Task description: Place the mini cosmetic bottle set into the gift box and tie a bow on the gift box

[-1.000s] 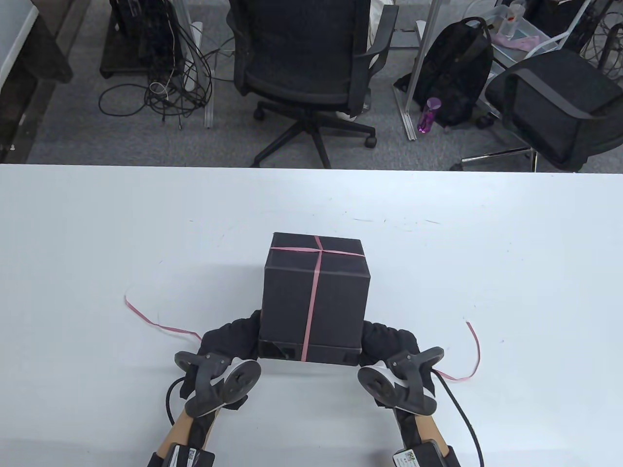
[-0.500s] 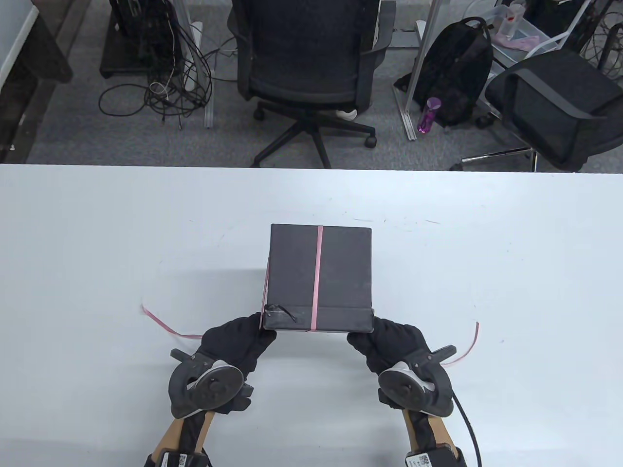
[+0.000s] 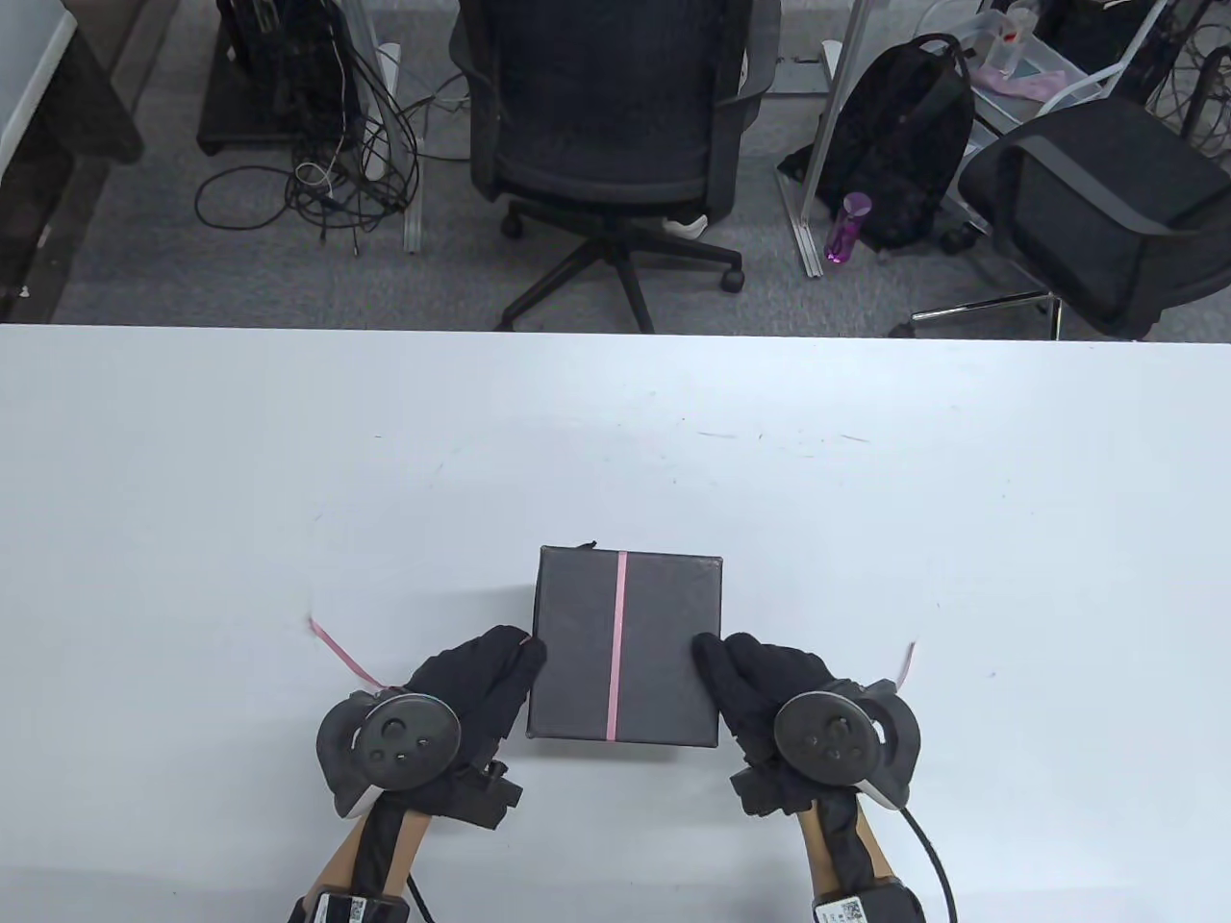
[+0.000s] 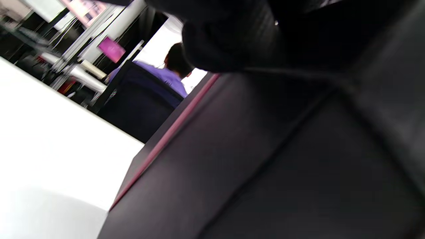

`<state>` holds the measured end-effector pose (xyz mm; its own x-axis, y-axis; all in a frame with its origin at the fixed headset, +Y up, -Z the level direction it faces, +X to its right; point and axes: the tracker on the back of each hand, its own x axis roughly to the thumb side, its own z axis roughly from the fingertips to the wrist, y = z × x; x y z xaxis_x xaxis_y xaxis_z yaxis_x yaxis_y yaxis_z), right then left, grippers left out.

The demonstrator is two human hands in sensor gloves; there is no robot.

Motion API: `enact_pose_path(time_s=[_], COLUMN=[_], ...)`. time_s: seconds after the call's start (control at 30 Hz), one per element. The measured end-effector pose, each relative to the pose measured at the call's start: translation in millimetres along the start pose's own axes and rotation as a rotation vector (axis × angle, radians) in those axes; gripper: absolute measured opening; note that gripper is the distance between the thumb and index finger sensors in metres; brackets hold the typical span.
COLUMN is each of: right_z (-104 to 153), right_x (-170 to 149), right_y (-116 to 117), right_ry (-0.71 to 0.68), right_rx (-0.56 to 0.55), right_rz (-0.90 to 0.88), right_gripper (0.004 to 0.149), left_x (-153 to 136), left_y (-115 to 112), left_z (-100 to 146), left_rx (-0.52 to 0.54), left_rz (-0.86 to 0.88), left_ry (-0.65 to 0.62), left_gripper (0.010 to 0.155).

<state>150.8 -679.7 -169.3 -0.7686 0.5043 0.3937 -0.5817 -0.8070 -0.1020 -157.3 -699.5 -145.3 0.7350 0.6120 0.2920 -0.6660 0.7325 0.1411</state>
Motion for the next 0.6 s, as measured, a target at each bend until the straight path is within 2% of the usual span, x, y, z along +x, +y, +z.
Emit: enact_pose_path(time_s=[0.17,0.37,0.6], right_z=[-2,-3,-4], right_x=[-6,-9,-14], right_y=[5,12,12], right_ry=[0.064,0.092,0.112], right_rx=[0.102,0.176,0.191], right_rz=[-0.011,0.001,-0.025], right_gripper=[0.054,0.053,0.054], left_x=[-5,-8,-7], left_y=[-6,-12,-14], left_z=[-2,-3,-3], left_rx=[-0.110,-0.149,-0.156], left_rz=[0.023,-0.029,-0.057], left_ry=[0.084,0.117,0.125], left_gripper=[0.051,0.051,0.051])
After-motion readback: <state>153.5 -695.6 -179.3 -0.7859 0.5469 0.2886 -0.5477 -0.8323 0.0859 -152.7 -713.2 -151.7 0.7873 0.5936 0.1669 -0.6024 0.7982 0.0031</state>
